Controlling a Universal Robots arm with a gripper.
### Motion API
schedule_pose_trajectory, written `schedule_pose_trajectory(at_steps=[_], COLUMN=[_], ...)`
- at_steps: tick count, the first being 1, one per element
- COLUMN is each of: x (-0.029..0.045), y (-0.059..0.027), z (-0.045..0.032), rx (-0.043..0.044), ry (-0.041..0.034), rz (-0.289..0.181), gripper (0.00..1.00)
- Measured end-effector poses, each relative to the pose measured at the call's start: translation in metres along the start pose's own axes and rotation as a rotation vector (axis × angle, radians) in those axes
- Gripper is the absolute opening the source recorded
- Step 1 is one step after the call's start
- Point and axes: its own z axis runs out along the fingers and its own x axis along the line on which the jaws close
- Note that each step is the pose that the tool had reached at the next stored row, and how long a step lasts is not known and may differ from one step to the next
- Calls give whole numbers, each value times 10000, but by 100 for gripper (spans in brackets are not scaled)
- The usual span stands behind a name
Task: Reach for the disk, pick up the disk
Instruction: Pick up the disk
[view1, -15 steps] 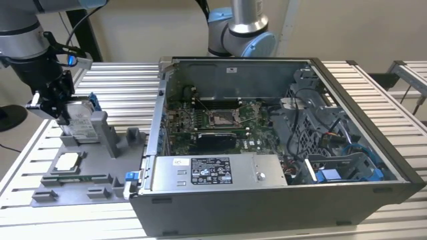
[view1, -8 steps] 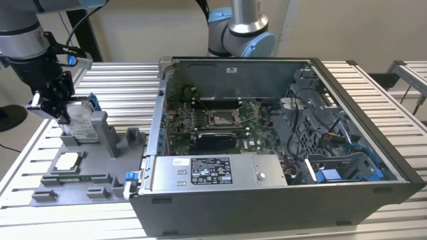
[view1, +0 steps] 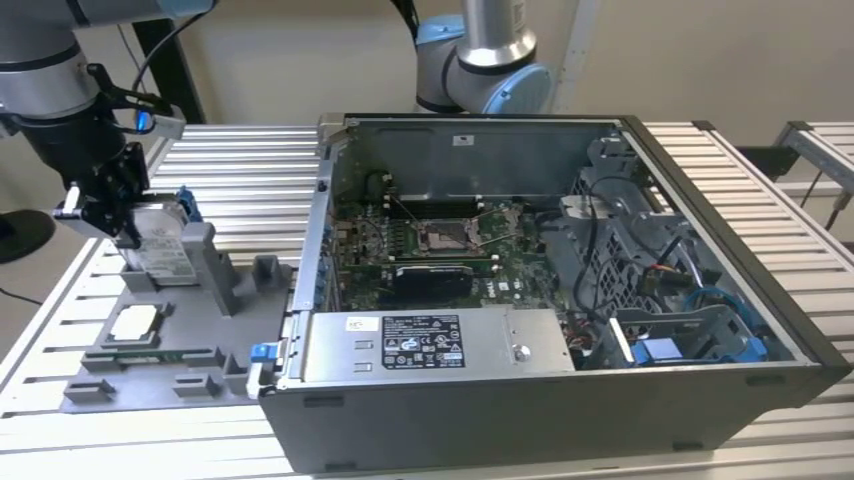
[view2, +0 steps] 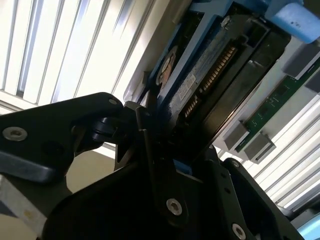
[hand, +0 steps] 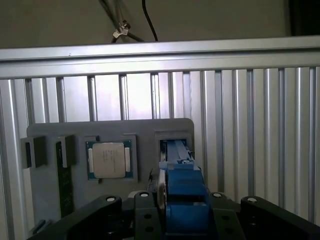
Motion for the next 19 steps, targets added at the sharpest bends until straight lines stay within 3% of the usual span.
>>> schedule_pose_trajectory(at_steps=[12, 19], x=[0, -2], y=[0, 2], z=[-2, -146], rx=[4, 1], ry=[-2, 0], rz=[1, 1], gripper=[0, 0])
